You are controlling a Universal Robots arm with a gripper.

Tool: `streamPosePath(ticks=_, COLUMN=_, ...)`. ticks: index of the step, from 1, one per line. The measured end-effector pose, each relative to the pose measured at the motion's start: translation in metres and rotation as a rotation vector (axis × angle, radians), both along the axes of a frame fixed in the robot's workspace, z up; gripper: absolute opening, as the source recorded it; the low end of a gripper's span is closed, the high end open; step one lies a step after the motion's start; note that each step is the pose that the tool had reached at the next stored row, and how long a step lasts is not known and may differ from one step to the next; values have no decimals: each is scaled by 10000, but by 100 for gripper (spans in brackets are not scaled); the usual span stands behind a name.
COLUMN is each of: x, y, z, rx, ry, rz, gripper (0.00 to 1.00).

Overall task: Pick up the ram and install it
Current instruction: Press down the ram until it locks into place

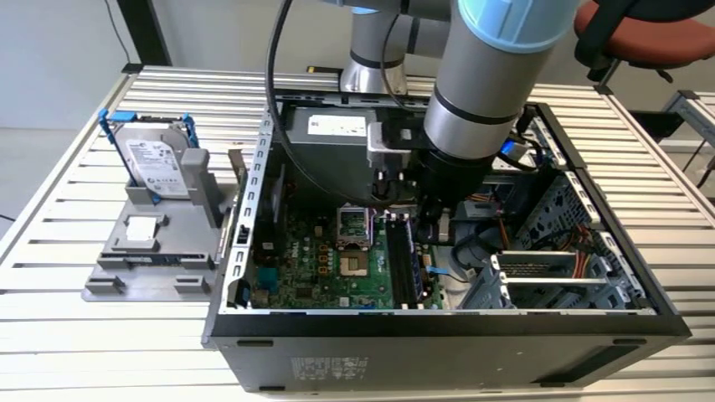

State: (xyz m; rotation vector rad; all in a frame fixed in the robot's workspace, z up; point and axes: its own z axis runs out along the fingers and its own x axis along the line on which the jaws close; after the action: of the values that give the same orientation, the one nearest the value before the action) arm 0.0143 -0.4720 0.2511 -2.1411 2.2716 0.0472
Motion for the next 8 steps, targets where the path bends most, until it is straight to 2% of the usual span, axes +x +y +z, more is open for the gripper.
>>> streamPosePath(ticks=4, x=0, y=0, z=-6, rx=4, ry=-3, rz=5, gripper=0)
streamPosePath(ticks=8, x=0, y=-1, z=-71, rx=1, ry=-2, rz=5, gripper=0)
